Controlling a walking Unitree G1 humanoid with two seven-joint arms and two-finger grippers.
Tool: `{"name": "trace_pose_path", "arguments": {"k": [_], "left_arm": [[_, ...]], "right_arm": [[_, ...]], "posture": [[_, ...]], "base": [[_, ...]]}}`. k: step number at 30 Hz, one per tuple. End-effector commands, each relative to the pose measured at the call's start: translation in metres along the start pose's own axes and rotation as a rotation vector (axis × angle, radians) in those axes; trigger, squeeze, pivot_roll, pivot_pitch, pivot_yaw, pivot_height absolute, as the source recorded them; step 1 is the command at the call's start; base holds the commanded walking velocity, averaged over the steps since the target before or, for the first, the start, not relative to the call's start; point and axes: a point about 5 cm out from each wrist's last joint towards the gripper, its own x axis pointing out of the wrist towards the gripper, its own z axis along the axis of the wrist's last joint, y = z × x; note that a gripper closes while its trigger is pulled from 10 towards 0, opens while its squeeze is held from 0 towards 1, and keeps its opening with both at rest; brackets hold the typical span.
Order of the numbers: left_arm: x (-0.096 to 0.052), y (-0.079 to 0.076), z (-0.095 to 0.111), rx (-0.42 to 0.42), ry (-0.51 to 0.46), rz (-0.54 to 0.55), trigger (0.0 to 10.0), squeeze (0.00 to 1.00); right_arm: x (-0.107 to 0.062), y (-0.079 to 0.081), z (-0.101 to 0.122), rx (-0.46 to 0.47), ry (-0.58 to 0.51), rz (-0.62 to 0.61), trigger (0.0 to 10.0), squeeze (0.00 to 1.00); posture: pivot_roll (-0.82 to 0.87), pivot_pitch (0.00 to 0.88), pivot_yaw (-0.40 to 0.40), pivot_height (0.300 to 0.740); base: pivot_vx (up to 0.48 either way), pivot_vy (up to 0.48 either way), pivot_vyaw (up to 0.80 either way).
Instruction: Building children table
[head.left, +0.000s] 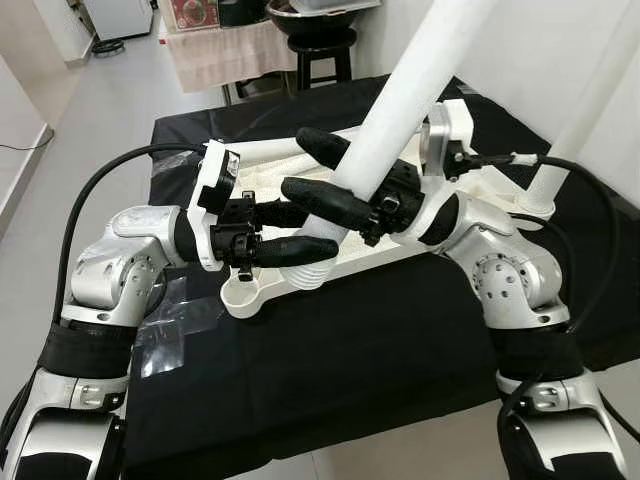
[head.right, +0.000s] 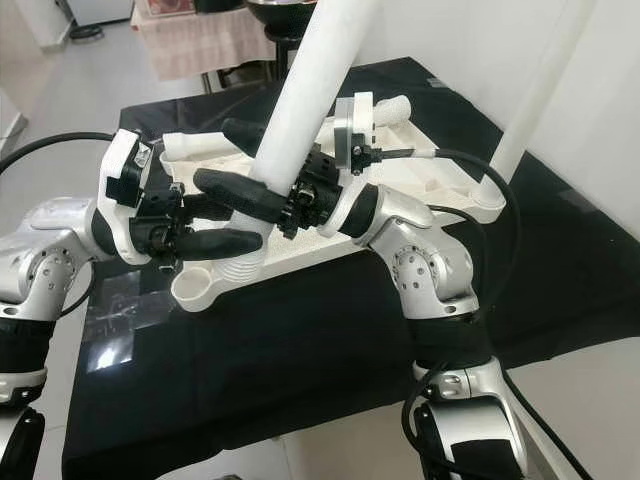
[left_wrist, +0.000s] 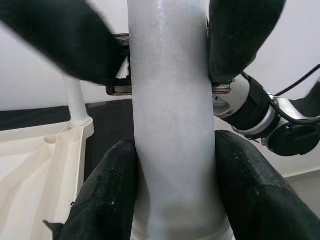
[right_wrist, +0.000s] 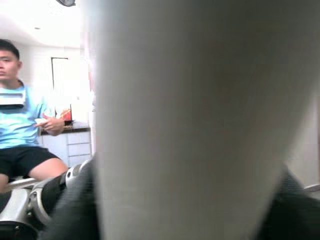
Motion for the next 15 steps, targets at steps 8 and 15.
{"name": "trace_pose_path", "arguments": {"k": [8, 15], "left_arm": [[0.0007, -0.0064, 0.0012, 0.002, 0.008, -0.034, 10.0, 0.0], [0.0004, -0.0053, -0.0005, 0.033, 0.024, -0.003, 10.0, 0.0]], "right_arm": [[0.0064, 0.0107, -0.001, 0.037, 0.022, 0.098, 0.0, 0.0], [0.005, 0.0106, -0.0038, 0.049, 0.029, 0.092, 0.0, 0.0]], "posture": [[0.01, 0.089, 0.03, 0.74], [0.0, 0.09, 0.024, 0.74]], "base": [[0.0, 0.0, 0.0], [0.0, 0.0, 0.0]]}}
